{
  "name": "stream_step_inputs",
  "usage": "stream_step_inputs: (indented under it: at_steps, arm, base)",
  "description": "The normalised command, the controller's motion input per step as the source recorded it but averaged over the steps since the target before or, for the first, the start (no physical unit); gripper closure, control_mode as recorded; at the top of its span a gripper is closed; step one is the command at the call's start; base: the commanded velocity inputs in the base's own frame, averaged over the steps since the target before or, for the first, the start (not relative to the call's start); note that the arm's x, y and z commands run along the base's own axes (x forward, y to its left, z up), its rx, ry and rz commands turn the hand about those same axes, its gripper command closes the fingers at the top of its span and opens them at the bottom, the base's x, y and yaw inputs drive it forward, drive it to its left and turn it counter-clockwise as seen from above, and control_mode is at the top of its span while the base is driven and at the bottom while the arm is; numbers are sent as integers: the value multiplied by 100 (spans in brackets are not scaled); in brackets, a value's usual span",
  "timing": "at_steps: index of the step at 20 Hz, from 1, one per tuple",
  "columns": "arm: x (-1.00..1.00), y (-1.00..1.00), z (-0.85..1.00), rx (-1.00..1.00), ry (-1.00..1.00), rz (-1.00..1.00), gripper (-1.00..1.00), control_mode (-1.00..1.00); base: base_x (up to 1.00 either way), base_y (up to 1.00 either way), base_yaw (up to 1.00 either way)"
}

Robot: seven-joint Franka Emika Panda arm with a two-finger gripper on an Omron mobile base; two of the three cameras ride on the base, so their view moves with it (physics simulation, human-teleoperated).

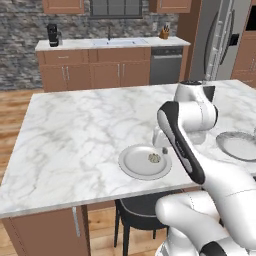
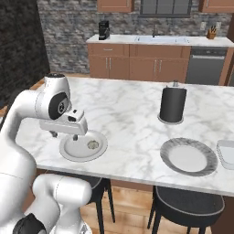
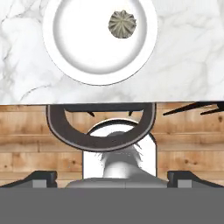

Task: Place two dumplings into each of the tupperware containers and then place the containers in the fridge.

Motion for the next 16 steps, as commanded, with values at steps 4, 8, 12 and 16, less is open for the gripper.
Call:
stream_step_inputs:
  at_steps: [4, 8, 12, 16]
  arm:
    - [100, -11, -72, 0, 0, 0, -100, -100]
    - [98, 0, -68, 0, 0, 0, -100, -100]
    - [90, 0, -61, 0, 0, 0, -100, -100]
    - [83, 0, -63, 0, 0, 0, -100, -100]
  base:
    - [0, 0, 0]
    - [0, 0, 0]
    - [0, 0, 0]
    - [0, 0, 0]
